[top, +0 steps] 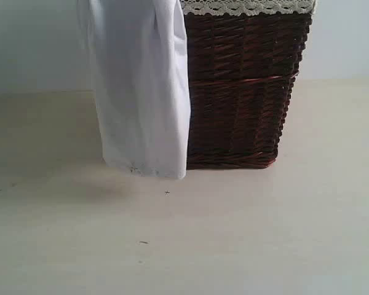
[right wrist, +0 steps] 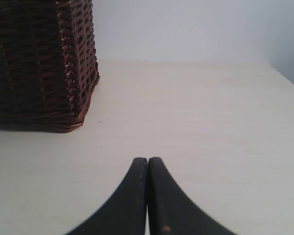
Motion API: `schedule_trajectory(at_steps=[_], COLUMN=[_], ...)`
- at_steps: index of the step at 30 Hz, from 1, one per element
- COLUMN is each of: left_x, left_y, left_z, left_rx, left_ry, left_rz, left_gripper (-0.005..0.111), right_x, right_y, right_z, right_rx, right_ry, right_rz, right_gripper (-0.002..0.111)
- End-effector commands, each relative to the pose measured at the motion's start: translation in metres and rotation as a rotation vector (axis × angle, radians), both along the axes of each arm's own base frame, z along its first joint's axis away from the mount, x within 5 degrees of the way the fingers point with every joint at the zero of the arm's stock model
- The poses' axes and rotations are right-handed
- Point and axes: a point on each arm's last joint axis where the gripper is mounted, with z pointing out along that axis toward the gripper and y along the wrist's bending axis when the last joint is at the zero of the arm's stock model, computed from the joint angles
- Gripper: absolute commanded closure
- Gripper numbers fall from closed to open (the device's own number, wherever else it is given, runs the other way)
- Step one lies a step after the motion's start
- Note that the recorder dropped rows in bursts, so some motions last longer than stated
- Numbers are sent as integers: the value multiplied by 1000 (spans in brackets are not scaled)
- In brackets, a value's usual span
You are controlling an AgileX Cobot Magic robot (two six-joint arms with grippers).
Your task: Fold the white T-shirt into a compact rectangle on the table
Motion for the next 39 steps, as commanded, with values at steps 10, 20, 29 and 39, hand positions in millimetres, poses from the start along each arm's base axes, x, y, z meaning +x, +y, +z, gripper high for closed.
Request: schedule_trajectory(at_steps=[10,20,29,39], left_x=[0,0,0,0], left_y=[0,0,0,0], left_z=[1,1,1,1], left_rx=[-3,-2,-2,-2], left_ry=[-17,-15,-15,-15], left_rz=[-7,-5,-5,-5], left_gripper=[107,107,107,107], right_x=[0,80,171,175], right_y=[3,-4,6,74], right_z=[0,27,50,66], right_rx=[127,-521,120,147], right_ry=[-21,231,608,456], right_rz=[4,185,63,1257], right_gripper=[108,108,108,108])
